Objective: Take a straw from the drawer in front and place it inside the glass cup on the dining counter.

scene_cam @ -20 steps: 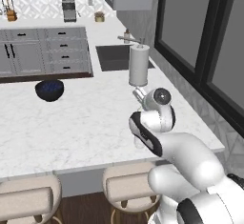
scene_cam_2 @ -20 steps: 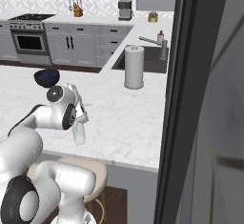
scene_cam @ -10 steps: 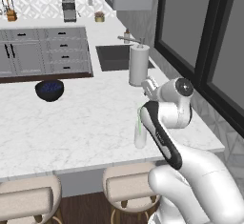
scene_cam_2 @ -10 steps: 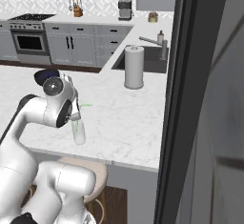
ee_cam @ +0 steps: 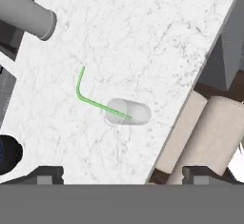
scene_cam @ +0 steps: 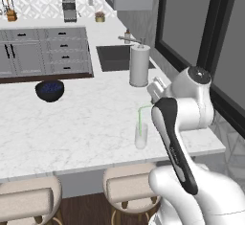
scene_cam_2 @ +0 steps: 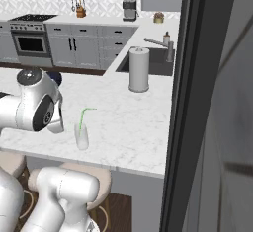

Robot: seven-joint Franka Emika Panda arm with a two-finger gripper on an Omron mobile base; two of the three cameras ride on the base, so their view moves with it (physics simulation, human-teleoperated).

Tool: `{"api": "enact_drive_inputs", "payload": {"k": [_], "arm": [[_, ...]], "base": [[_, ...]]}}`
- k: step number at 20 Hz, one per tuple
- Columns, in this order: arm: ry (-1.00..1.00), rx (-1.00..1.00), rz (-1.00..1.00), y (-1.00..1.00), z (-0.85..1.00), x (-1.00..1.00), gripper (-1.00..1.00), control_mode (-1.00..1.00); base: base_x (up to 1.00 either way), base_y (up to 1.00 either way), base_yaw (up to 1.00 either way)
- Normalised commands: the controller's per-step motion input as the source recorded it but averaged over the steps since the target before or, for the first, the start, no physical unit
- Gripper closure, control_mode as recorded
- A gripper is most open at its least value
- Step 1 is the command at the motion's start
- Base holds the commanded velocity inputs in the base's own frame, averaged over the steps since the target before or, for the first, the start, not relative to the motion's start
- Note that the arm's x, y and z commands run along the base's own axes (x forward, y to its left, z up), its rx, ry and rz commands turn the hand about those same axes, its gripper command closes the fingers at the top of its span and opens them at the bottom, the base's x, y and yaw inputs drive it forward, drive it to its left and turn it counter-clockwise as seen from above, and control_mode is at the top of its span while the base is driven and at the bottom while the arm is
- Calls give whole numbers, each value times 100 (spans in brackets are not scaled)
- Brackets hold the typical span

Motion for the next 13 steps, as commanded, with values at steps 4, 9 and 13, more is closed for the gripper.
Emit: {"api": "enact_drive_inputs", "payload": {"k": [4,9,13], "arm": [[29,-6,0,0,19,-96,-100,-100],[23,-5,2,0,0,-94,-100,-100],[4,-2,12,0,-13,-74,-100,-100]], "base": [[0,0,0],[0,0,0],[0,0,0]]}}
